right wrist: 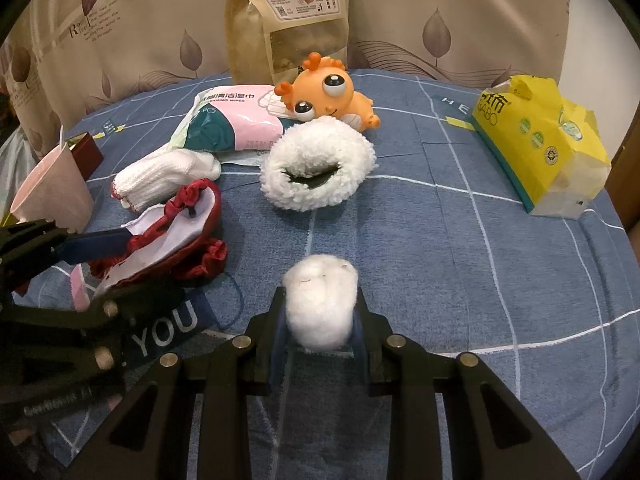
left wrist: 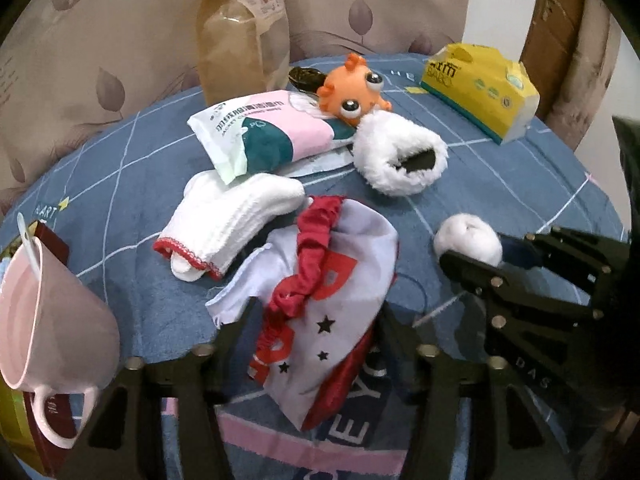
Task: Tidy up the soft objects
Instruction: 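Grasp the red-and-white cloth with the left tool and lift it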
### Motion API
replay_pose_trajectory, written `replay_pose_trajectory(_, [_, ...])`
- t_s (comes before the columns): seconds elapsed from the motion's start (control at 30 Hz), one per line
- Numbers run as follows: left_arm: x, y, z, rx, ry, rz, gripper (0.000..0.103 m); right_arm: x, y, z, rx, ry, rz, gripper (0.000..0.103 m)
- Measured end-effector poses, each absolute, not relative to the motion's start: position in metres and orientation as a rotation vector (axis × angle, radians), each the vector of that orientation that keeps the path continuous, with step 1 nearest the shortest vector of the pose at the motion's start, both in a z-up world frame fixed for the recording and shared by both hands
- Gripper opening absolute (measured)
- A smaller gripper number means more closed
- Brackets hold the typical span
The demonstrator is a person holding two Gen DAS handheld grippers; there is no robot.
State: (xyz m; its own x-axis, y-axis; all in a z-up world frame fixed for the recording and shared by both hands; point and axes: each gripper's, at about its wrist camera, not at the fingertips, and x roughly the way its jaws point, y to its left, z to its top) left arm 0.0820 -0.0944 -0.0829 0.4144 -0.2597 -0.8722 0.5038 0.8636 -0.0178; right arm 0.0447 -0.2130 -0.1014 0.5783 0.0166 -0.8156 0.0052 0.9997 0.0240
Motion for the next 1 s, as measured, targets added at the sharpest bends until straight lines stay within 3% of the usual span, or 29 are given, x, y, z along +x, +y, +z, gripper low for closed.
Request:
replay_pose_trajectory(0.1, [0.083, -0.093, -0.081, 0.258, 1.040, -0.482, 0.028, 0.045, -0.213, -0.101, 0.023, 0.954, 0.006, 0.026])
replay_pose_trajectory(0.2, [0.081, -0.091, -0.078, 0.256, 1.033, -0.485, 0.022, 0.045, -0.213, -0.102, 0.021, 0.954, 0.005, 0.026])
replay_pose_trajectory(1.0, [0.057, -0.078, -0.030, 0.200, 0.991, -0.528, 0.017, 0.045, -0.211, -0.103, 0.008, 0.953, 0.005, 0.027])
